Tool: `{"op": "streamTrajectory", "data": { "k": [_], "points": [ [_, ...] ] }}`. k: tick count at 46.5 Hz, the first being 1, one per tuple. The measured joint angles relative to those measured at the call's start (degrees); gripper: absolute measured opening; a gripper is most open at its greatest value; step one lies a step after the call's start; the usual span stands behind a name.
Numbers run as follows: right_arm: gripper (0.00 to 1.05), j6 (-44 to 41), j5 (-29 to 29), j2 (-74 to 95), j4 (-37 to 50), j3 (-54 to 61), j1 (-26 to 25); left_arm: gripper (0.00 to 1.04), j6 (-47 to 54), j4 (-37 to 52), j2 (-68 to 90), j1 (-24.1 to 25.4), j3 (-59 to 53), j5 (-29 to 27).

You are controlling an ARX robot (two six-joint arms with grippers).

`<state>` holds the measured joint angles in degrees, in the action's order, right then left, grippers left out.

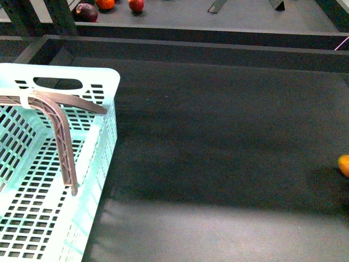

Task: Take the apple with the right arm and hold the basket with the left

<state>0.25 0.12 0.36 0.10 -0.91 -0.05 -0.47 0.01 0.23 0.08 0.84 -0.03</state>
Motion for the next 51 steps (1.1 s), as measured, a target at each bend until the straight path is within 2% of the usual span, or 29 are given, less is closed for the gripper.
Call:
{"op": "streamTrajectory", "data": {
  "k": [30,31,32,36,40,45,51],
  "points": [
    [0.96,0.0,0.0,0.0,0.0,0.0,0.0,0.98,0.0,0.0,0.0,0.0,0.0,0.02],
    [0.96,0.0,0.0,0.0,0.0,0.0,0.0,0.98,-1.03,-0.76,0.5,0.37,0.22,1.62],
    [0.96,0.0,0.04,0.0,0.0,0.0,0.0,0.98,-4.11,-5.44,2.4,2.1,1.92,7.82],
    [0.96,-0.02,-0.15,0.0,0.0,0.0,0.0,0.98,-13.94,-16.94,11.32,6.6,6.49,22.34],
    [0.96,0.0,-0.11,0.0,-0.02,0.0,0.02,0.98,-27.04,-16.41,18.01,8.94,7.06,31.82],
    [0.96,0.0,-0.09,-0.02,-0.02,0.0,0.02,0.98,-36.61,-9.14,26.32,10.08,8.96,32.94],
    [0.96,0.0,-0.09,-0.02,-0.02,0.0,0.02,0.98,-45.42,1.03,41.94,8.66,11.82,28.04]
  ]
}}
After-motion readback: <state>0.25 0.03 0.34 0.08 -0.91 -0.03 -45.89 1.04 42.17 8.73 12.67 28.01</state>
